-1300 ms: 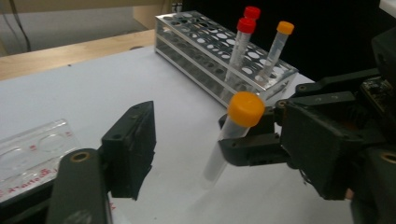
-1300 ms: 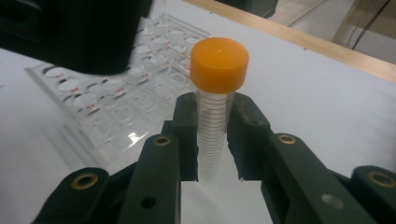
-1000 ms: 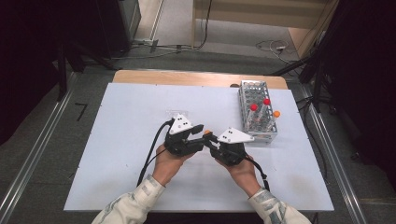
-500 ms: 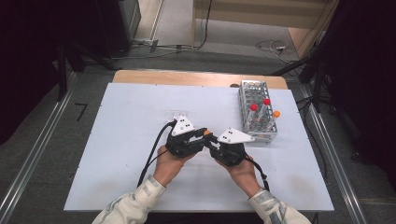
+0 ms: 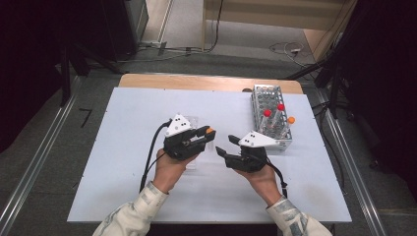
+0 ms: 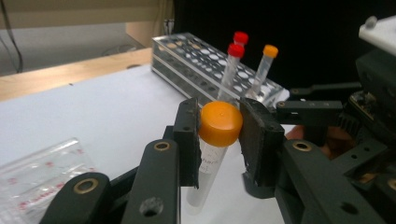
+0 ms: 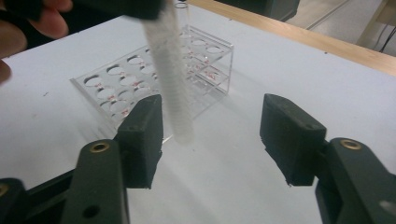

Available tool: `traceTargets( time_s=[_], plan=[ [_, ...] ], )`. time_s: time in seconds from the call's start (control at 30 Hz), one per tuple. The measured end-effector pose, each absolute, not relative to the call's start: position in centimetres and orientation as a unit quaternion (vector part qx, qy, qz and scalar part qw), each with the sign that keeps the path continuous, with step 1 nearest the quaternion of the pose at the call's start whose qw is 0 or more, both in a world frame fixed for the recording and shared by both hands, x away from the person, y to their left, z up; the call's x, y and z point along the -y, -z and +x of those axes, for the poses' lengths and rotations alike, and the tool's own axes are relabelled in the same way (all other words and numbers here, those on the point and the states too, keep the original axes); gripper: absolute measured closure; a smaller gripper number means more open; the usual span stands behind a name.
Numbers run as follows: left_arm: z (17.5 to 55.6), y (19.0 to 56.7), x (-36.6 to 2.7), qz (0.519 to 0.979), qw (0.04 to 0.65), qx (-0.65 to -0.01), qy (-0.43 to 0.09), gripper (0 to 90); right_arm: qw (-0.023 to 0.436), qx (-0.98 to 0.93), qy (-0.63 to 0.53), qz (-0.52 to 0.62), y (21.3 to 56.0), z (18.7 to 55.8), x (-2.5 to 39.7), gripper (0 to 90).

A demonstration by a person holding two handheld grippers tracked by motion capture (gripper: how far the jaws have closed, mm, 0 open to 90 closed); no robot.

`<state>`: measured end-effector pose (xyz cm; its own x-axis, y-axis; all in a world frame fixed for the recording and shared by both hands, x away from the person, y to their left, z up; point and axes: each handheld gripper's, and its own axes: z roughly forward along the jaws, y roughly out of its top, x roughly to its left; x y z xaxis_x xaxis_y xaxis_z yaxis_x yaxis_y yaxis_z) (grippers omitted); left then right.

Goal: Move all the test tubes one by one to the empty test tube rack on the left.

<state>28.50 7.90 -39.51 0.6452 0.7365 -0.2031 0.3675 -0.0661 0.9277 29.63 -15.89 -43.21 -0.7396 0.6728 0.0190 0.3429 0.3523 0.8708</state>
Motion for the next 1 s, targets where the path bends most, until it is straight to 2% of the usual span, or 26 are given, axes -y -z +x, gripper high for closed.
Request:
traceTargets(
  time_s=[0.2, 0.77, 1.0],
  plan=[
    [28.7, 38.7, -10.1, 0.691, 0.566, -0.411, -0.183, 69.3, 0.177, -0.799, -0.467, 0.335, 43.1, 30.1, 17.1, 28.8],
    [29.7, 38.2, -14.4, 0.659, 0.534, -0.464, -0.255, 69.3, 0.184, -0.791, -0.465, 0.351, 43.0, 30.5, 18.5, 28.9],
    [30.1, 39.0, -15.0, 0.657, 0.526, -0.476, -0.256, 69.2, 0.184, -0.792, -0.464, 0.351, 43.0, 30.5, 18.6, 28.9]
  ],
)
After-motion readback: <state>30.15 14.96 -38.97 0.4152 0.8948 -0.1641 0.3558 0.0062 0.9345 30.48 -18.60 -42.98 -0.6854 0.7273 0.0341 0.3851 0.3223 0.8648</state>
